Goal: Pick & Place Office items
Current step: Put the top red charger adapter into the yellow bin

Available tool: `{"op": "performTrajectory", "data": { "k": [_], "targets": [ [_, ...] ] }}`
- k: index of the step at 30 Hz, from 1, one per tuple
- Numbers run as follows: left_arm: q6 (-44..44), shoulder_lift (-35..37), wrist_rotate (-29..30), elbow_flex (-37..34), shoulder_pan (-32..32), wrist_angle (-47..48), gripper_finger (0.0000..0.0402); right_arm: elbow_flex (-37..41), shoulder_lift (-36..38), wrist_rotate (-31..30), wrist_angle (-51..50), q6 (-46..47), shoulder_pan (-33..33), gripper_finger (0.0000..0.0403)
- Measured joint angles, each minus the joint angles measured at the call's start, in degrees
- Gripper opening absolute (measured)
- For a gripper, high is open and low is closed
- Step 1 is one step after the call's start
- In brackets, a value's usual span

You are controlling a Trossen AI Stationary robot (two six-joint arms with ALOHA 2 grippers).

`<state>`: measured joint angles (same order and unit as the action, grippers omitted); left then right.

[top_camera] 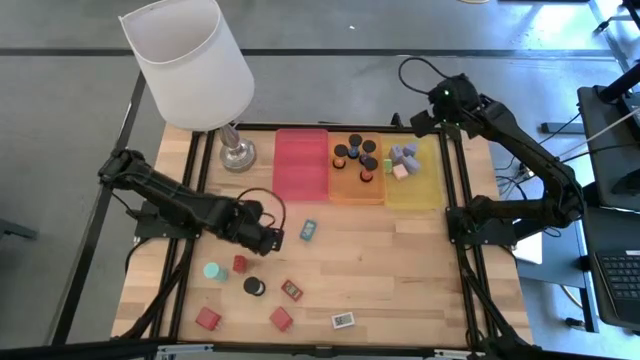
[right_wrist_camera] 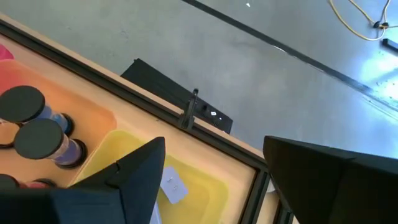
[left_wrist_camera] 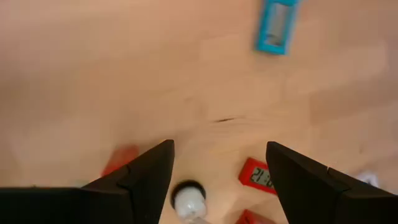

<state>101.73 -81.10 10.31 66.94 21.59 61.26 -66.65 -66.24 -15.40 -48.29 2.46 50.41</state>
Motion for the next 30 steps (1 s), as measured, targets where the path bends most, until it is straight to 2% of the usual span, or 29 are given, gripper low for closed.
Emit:
{"op": "performTrajectory", "data": {
  "k": [5, 10, 14, 18, 26, 30],
  "targets": [
    [11.84, -0.47, 0.12, 0.00, 2.91, 1.17, 0.0265, 0.00, -0.50, 0.91, 0.52, -0.11, 0.00, 0.0274],
    [18.92, -1.92, -2.15, 0.02, 4.74, 4.66, 0.0288, 0.00, -0.92, 6.06, 1.69, -0.11, 0.00, 0.0274],
    [19.21, -4.76, -3.01, 0.02, 6.11, 5.42, 0.0300, 0.00, -0.92, 9.02, 2.16, -0.11, 0.00, 0.0274],
    [19.13, -7.82, -3.24, 0.02, 7.01, 6.70, 0.0303, 0.00, -0.92, 9.02, 2.19, -0.09, 0.00, 0.0274],
    [18.95, -14.02, -8.20, 0.02, 7.19, 8.36, 0.0303, 0.00, -0.92, 9.01, 2.20, -0.04, 0.00, 0.0274],
    [16.21, -17.49, -10.22, 0.02, 7.21, 8.38, 0.0303, 0.00, -0.92, 9.01, 2.20, -0.04, 0.00, 0.0274]
  ]
}}
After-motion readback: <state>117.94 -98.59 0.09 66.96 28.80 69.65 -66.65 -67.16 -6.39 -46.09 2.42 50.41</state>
